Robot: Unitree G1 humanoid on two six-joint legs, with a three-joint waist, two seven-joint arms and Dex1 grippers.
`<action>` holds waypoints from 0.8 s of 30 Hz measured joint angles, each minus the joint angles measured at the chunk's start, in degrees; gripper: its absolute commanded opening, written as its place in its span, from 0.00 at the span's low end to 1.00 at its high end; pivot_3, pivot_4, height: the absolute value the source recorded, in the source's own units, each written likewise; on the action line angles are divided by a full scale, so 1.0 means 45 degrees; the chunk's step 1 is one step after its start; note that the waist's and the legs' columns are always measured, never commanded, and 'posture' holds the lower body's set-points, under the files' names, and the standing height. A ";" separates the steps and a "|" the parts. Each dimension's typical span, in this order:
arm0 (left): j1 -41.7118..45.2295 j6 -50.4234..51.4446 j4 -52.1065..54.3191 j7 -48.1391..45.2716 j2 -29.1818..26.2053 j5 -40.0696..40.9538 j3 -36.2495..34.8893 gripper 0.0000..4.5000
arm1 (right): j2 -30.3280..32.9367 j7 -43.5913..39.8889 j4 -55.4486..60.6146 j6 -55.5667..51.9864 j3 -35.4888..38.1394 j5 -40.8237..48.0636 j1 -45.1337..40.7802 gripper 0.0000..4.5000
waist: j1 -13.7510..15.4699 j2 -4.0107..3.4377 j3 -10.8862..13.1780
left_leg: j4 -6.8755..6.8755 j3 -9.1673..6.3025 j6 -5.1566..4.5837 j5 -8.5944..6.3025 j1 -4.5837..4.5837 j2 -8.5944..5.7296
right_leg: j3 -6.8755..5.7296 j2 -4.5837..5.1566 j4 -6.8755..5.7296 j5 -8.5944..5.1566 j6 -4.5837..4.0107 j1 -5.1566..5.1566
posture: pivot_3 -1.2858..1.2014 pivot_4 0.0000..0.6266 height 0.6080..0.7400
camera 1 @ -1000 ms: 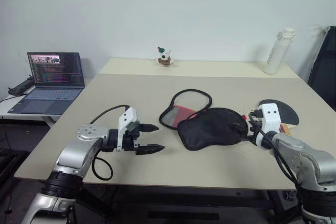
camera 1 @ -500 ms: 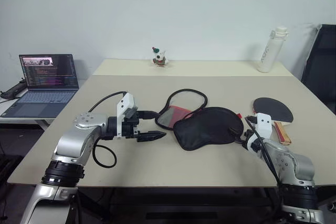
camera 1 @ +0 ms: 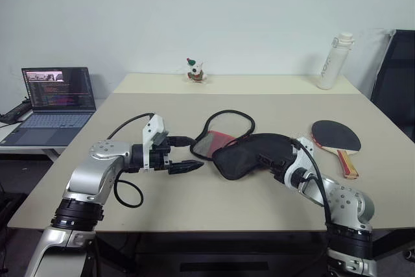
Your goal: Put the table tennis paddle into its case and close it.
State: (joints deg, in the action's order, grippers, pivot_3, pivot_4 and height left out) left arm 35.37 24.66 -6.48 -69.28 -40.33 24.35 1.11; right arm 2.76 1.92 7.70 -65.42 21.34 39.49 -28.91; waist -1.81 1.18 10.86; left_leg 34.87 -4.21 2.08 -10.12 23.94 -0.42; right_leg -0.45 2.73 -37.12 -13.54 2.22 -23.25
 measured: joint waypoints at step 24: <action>0.0050 -0.0307 -0.0269 0.0276 0.0091 -0.0139 -0.0074 0.99 | 0.3719 -0.2961 -0.1528 -0.4861 -0.0734 0.2517 -0.2900 0.01 | -0.0006 -0.0010 0.0005 | -0.0010 -0.0001 -0.0002 -0.0001 0.0005 -0.0001 | -0.0001 -0.0008 0.0005 -0.0004 -0.0008 -0.0005 | 0.52 0.24 1.00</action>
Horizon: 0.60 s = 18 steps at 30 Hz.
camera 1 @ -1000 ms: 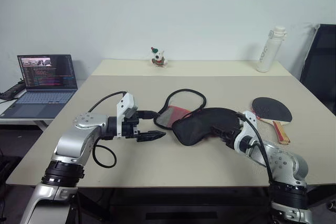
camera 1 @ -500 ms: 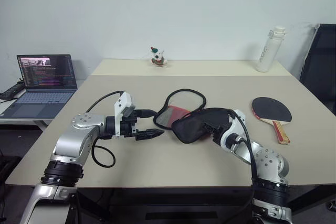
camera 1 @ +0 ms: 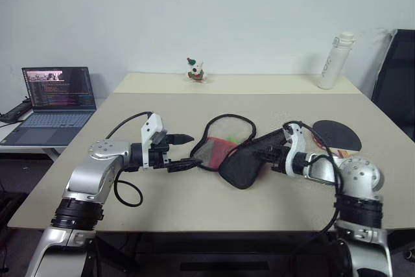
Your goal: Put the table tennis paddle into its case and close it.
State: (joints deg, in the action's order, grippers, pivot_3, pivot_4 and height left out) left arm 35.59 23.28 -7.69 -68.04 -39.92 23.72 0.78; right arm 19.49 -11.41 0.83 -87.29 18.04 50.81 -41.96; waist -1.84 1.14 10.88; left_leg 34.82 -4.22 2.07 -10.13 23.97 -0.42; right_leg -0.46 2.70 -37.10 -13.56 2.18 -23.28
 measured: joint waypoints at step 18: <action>-0.0386 0.0285 0.0720 0.0510 0.0029 0.0162 -0.0253 0.99 | 0.4963 -1.0420 -0.8251 0.6828 -0.8950 -0.6288 -0.3680 0.01 | -0.0017 0.0004 0.0009 | 0.0001 0.0017 0.0004 -0.0002 0.0005 -0.0011 | 0.0001 -0.0036 0.0016 0.0001 0.0001 -0.0014 | 0.52 0.24 1.00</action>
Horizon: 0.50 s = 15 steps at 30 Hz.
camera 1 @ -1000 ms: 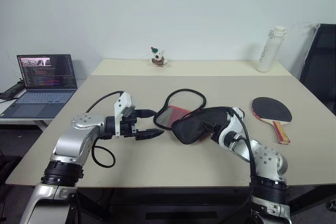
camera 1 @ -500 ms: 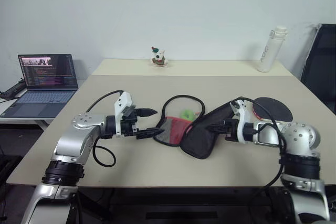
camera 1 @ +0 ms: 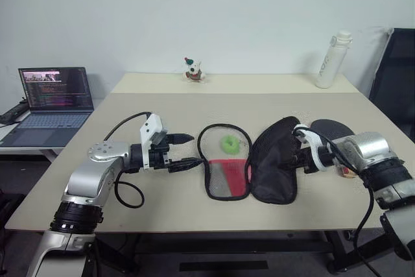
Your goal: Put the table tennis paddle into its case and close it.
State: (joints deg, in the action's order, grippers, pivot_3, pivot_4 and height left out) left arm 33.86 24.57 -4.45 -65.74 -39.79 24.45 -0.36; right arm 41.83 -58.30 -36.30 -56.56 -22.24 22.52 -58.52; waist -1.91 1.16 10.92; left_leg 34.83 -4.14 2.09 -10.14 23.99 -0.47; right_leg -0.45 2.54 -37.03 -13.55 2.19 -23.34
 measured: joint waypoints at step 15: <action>0.0036 -0.0005 0.0023 0.0024 0.0006 -0.0005 0.0001 0.99 | -0.1523 -0.0897 -0.5043 0.3212 0.0630 -0.3328 -0.2093 0.57 | 0.0003 -0.0008 0.0005 | 0.0000 -0.0001 0.0005 -0.0001 -0.0003 0.0000 | 0.0005 -0.0003 -0.0013 0.0003 -0.0004 -0.0002 | 0.52 0.24 1.00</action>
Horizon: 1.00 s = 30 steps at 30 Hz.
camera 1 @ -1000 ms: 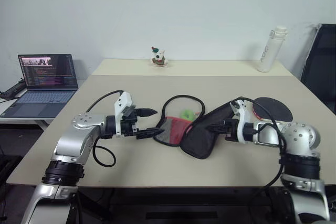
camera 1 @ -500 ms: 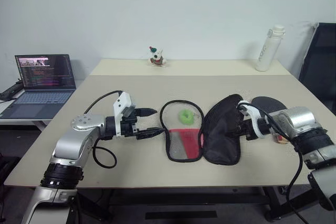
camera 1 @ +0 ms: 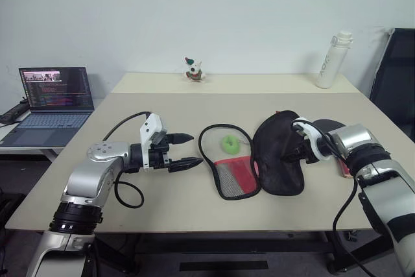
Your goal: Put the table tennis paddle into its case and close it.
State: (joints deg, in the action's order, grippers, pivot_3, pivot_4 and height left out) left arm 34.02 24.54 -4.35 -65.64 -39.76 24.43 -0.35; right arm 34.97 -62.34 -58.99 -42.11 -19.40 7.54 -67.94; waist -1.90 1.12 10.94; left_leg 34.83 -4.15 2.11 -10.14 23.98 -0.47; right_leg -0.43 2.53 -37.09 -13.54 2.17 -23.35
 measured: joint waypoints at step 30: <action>0.1206 -0.0632 -0.1448 -0.0334 0.0906 -0.0351 0.0408 0.99 | 0.1420 0.4002 0.7071 -0.2583 0.5965 0.1227 0.4164 1.00 | 0.0041 -0.0017 0.0009 | 0.0008 -0.0002 -0.0001 0.0001 0.0001 -0.0001 | 0.0007 -0.0003 -0.0019 0.0002 -0.0005 0.0006 | 0.52 0.24 1.00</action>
State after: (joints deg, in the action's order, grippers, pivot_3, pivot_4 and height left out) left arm 39.45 21.70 -10.87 -67.14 -35.68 22.85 1.49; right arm 41.37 -44.33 -27.17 -53.73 7.44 13.06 -49.21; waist -1.71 1.04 10.98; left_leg 34.86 -4.16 2.11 -10.14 23.98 -0.48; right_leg -0.40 2.51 -37.17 -13.53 2.14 -23.33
